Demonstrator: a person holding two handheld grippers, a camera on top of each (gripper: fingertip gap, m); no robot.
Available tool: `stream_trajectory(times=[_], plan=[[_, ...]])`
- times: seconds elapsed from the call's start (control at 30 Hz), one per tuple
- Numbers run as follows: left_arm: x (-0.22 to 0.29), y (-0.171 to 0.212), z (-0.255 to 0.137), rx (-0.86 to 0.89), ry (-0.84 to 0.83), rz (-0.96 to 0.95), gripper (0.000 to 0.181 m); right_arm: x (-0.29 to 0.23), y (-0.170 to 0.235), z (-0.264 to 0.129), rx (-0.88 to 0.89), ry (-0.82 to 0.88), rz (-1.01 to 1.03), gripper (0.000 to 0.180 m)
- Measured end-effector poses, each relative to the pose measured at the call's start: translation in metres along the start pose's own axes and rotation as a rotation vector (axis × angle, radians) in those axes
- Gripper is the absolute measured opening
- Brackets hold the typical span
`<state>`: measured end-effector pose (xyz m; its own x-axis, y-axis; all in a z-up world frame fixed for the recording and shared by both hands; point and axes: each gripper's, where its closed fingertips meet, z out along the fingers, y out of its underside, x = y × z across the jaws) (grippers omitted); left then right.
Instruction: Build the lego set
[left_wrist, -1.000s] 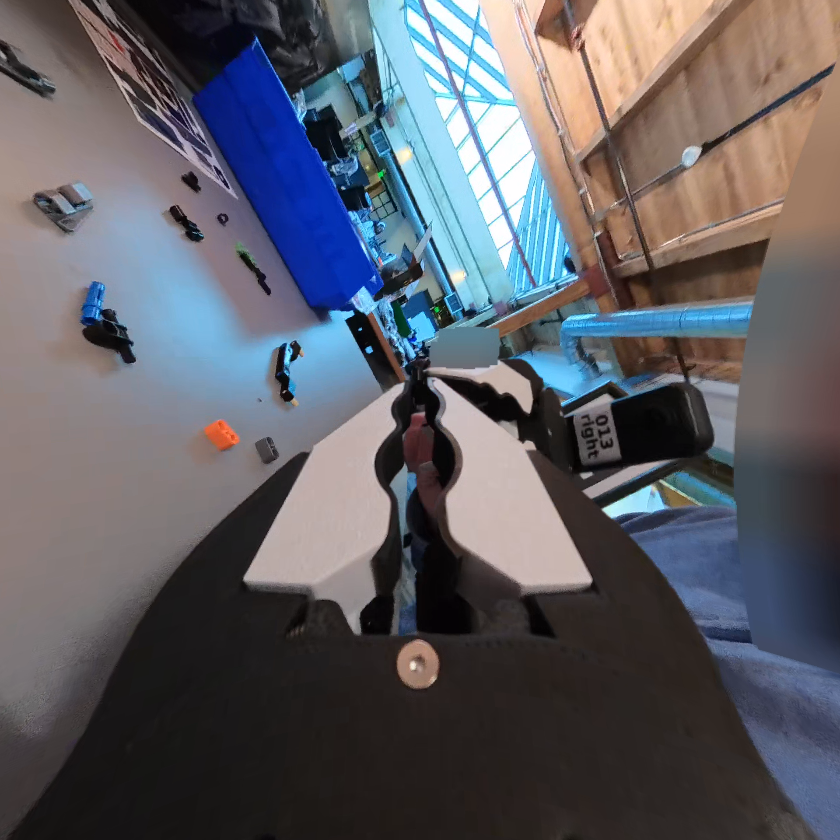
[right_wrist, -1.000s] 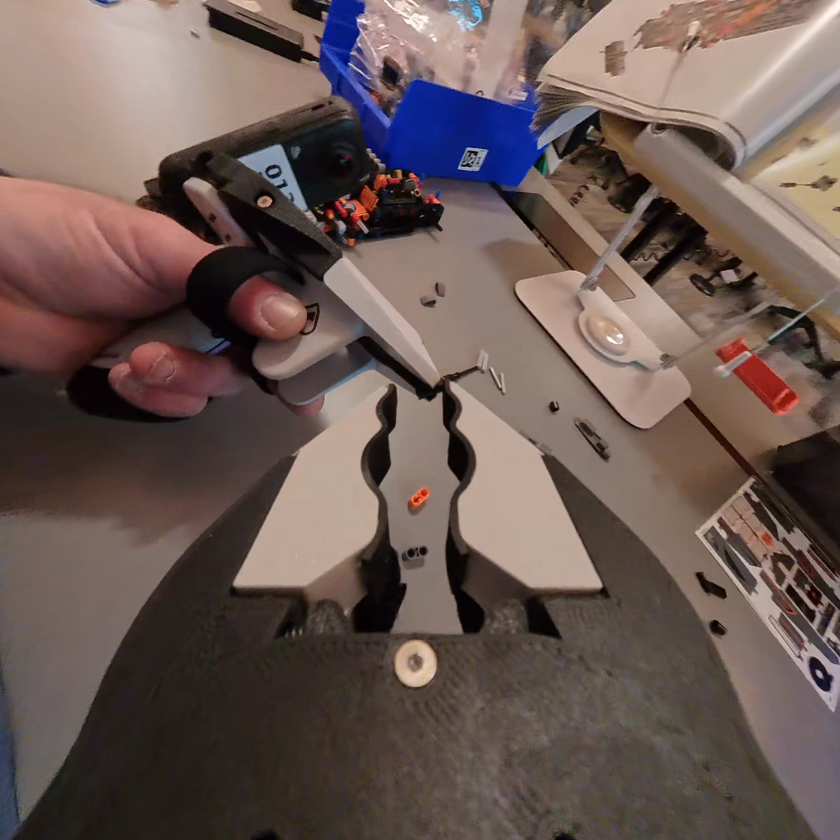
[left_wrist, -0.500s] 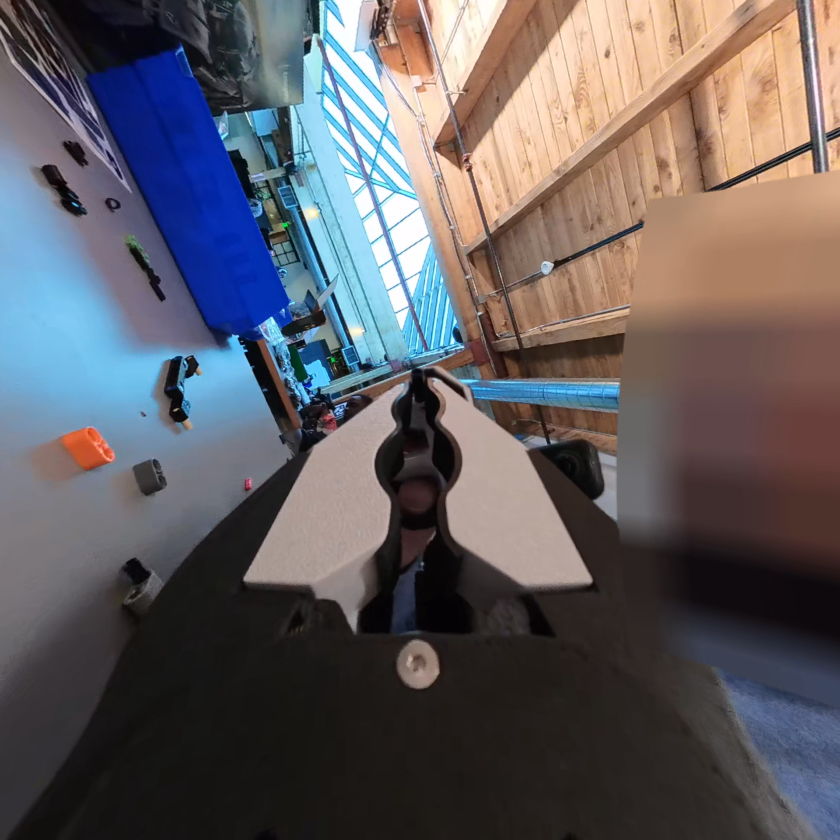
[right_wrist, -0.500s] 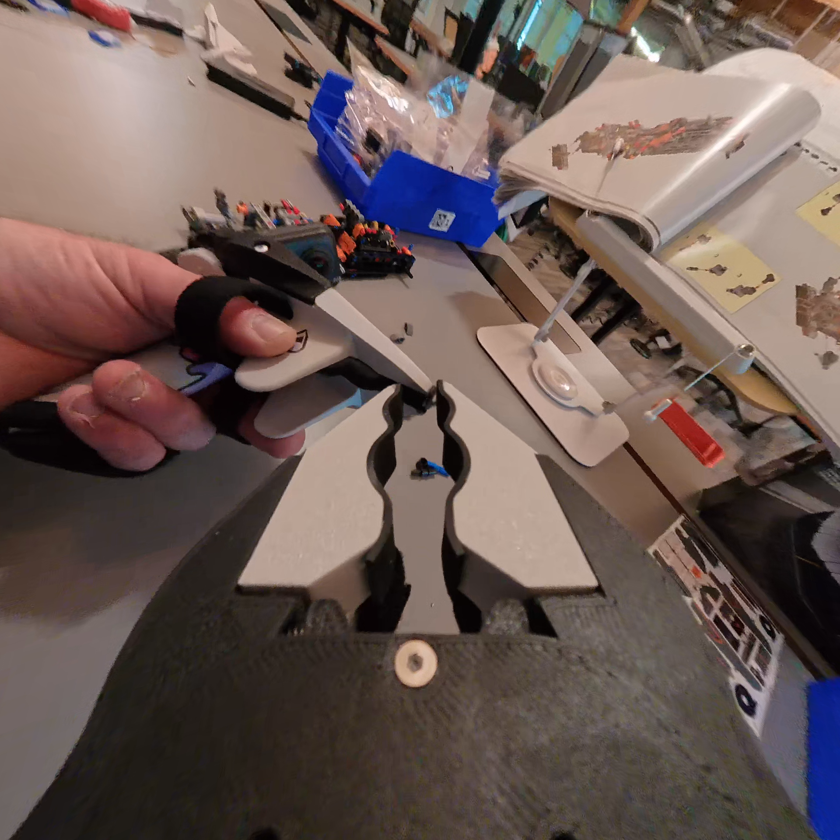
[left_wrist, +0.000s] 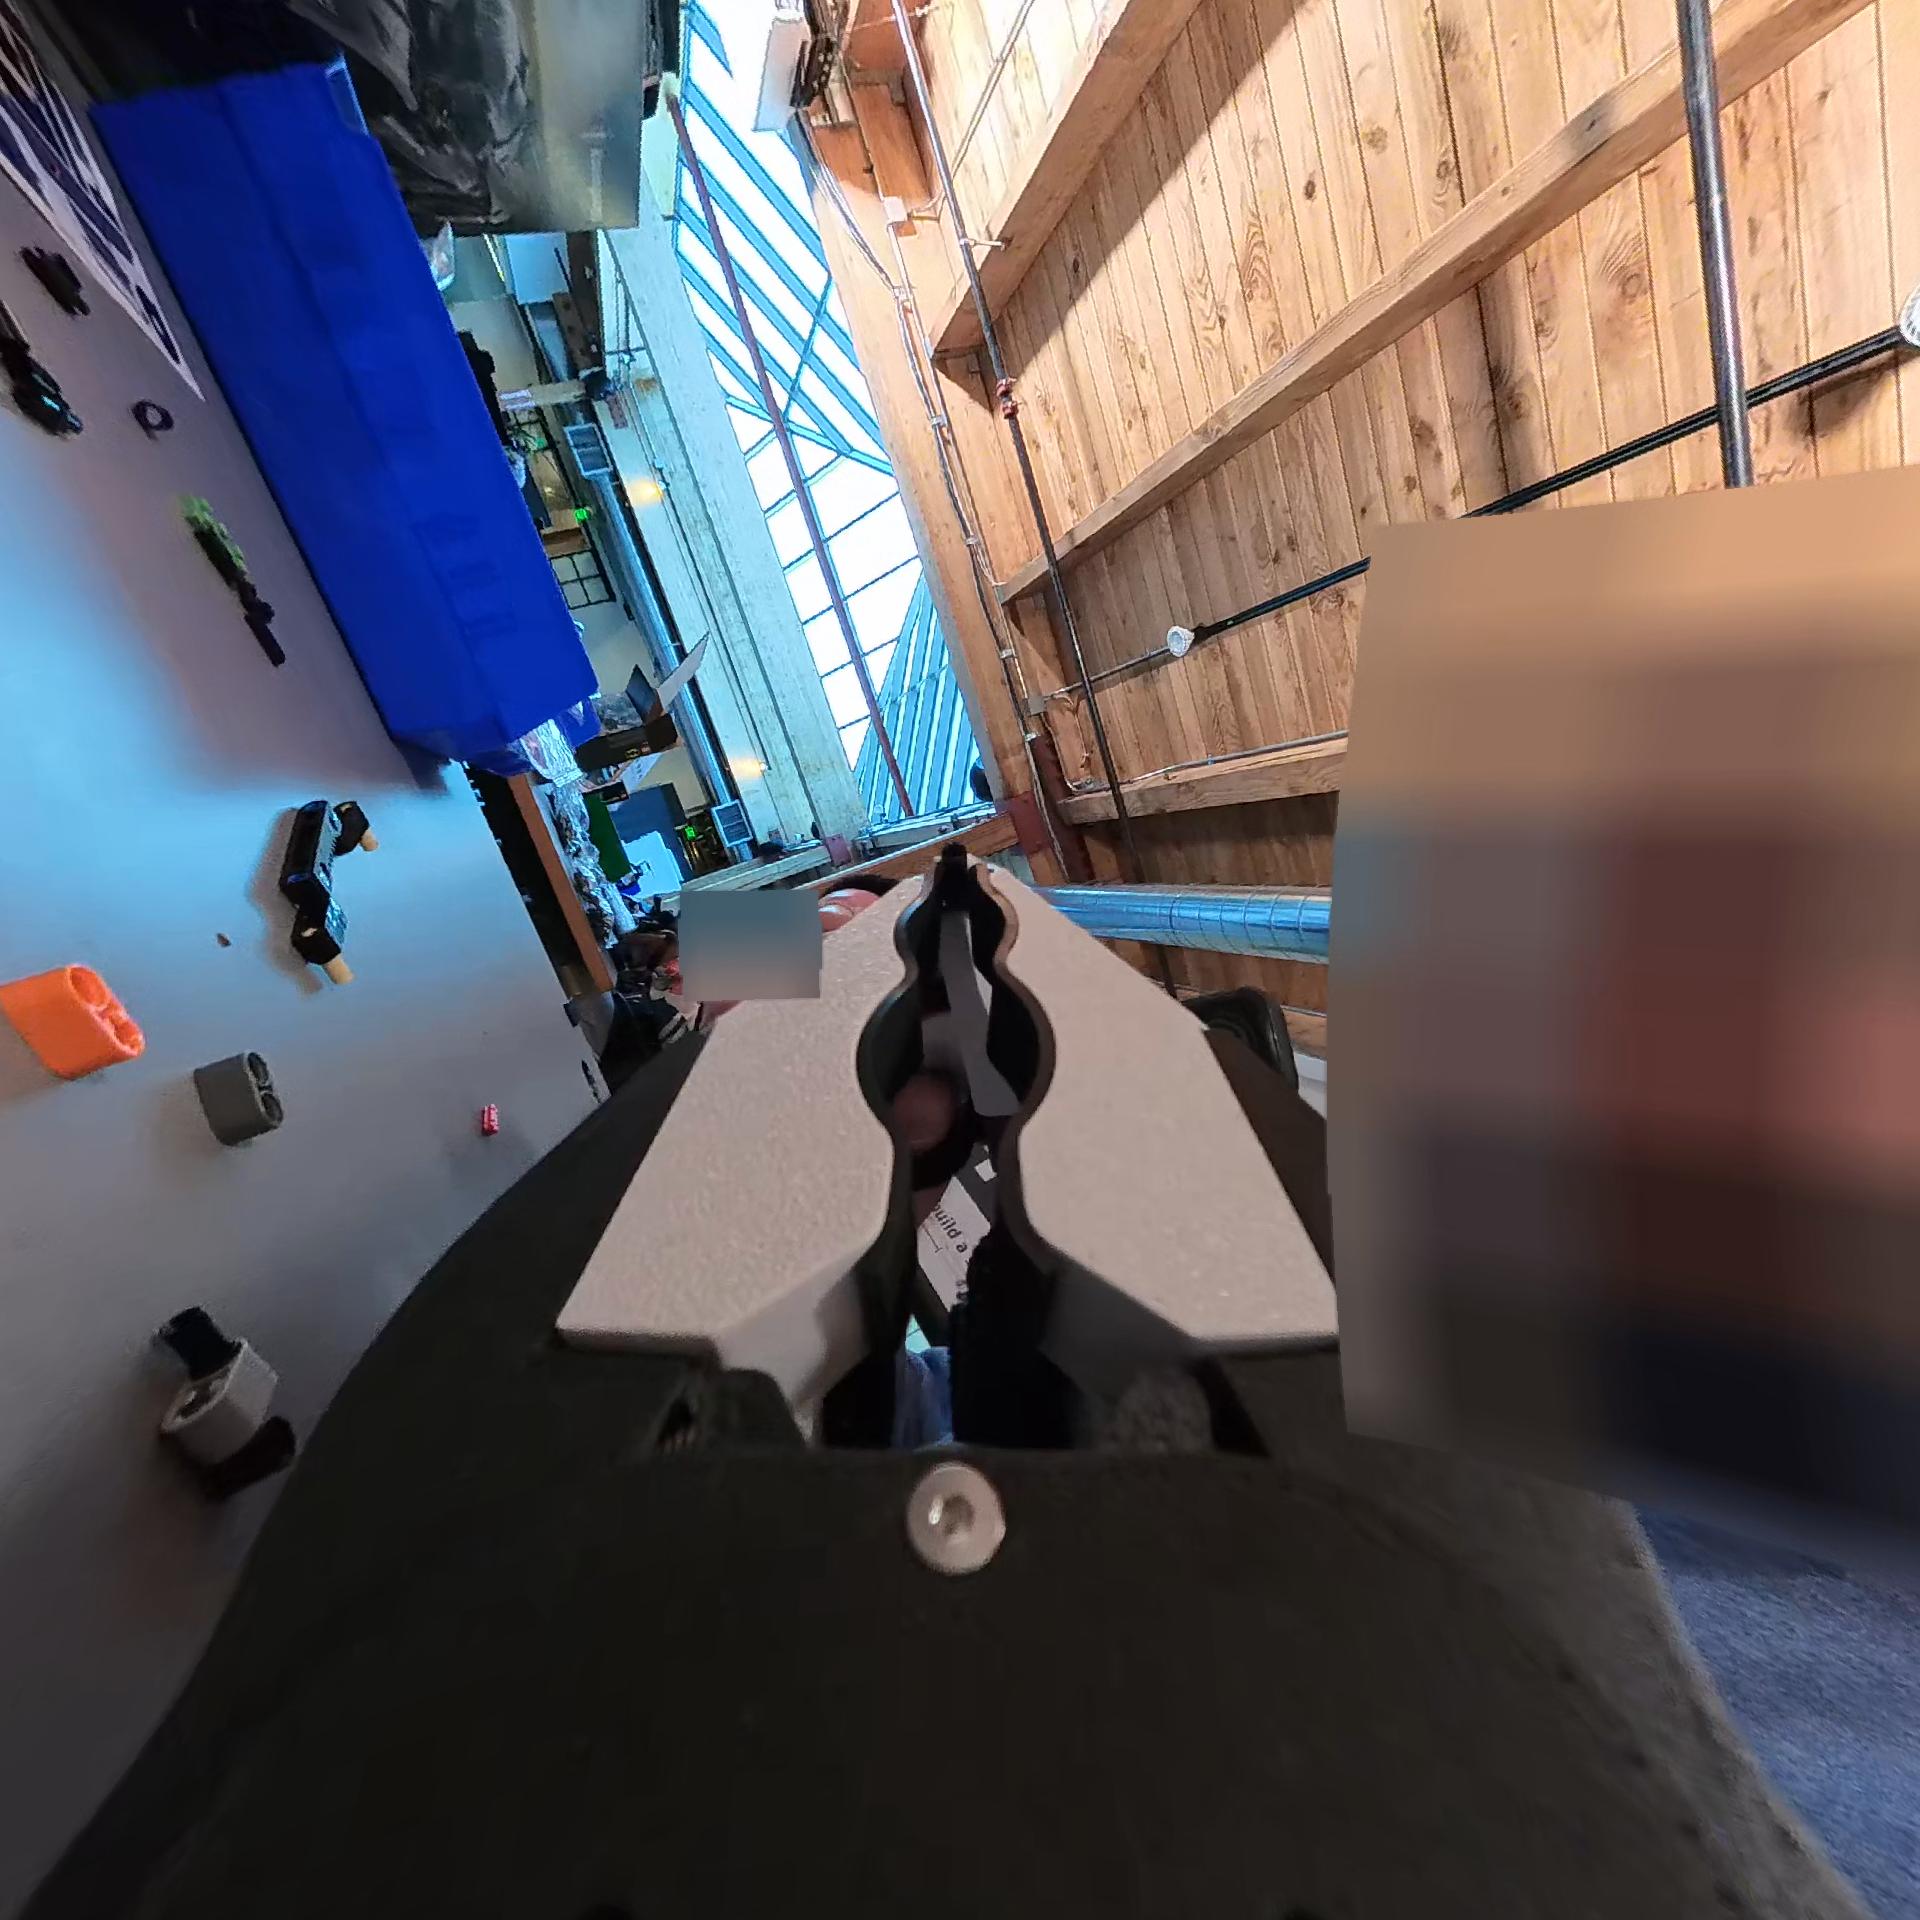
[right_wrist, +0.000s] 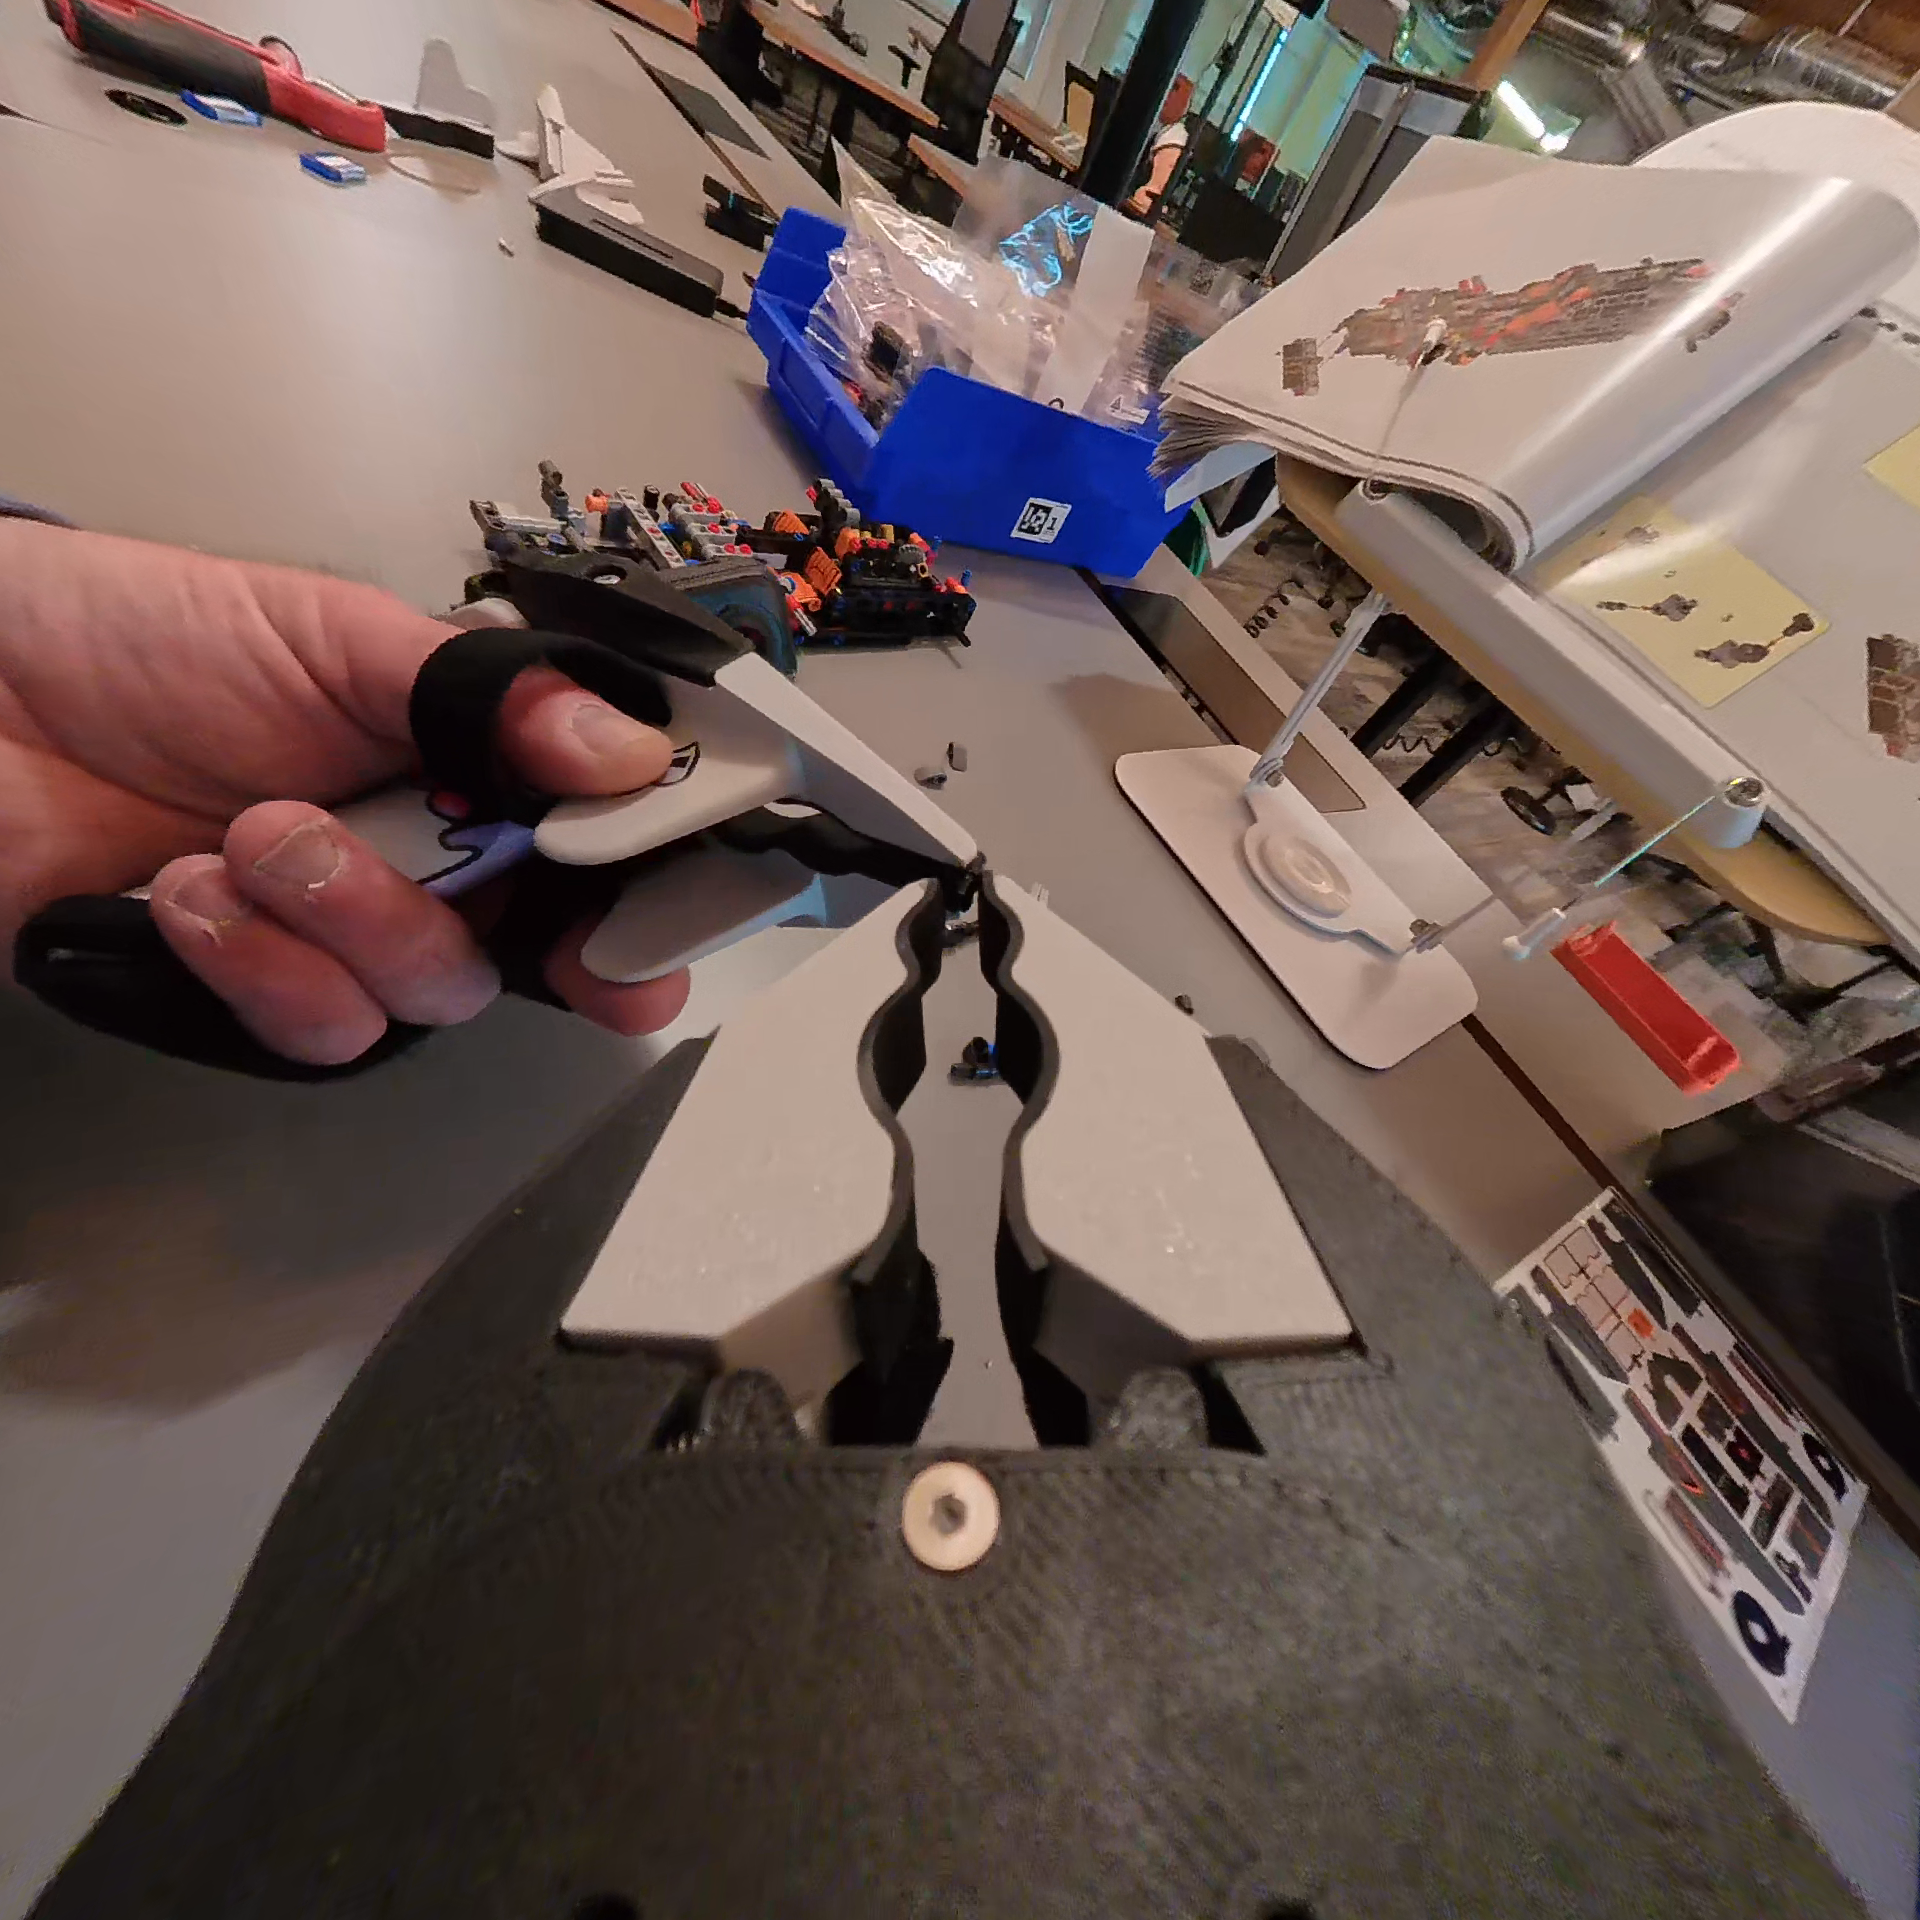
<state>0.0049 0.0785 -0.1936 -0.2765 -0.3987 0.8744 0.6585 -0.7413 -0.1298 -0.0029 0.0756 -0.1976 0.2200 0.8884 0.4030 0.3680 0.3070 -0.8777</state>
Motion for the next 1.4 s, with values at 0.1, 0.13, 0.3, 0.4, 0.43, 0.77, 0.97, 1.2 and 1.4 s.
stream_trajectory(times=[0.1, 0.13, 0.3, 0.4, 0.43, 0.77, 0.97, 1.2, 1.4], plan=[[-0.002, 0.002, 0.001, -0.01, -0.018, 0.01, 0.003, 0.0, 0.002, -0.002, -0.013, -0.025, 0.037, 0.002], [-0.002, 0.003, 0.0, -0.023, -0.029, 0.019, 0.003, -0.002, 0.003, -0.002, -0.017, -0.042, 0.049, 0.002], [-0.01, -0.003, -0.031, -0.1, -0.235, 0.234, 0.005, -0.017, 0.02, -0.004, -0.115, -0.215, 0.102, 0.002], [-0.031, 0.008, -0.056, -0.314, -0.486, 0.485, 0.011, -0.026, 0.042, -0.005, -0.212, -0.3, 0.117, 0.002], [-0.039, 0.014, -0.063, -0.403, -0.555, 0.549, 0.013, -0.03, 0.045, -0.006, -0.219, -0.329, 0.13, 0.002], [-0.097, 0.048, -0.085, -0.926, -0.837, 0.923, 0.003, -0.061, 0.089, -0.013, -0.372, -0.444, 0.226, 0.002], [-0.104, 0.056, -0.075, -0.948, -0.844, 0.946, 0.0, -0.06, 0.095, -0.013, -0.371, -0.454, 0.244, 0.002], [-0.091, 0.05, -0.063, -0.851, -0.797, 1.032, 0.0, -0.061, 0.093, -0.016, -0.379, -0.513, 0.24, 0.002], [-0.074, 0.049, -0.047, -0.893, -0.736, 1.379, 0.009, -0.055, 0.065, -0.018, -0.267, -0.61, 0.461, 0.002]])
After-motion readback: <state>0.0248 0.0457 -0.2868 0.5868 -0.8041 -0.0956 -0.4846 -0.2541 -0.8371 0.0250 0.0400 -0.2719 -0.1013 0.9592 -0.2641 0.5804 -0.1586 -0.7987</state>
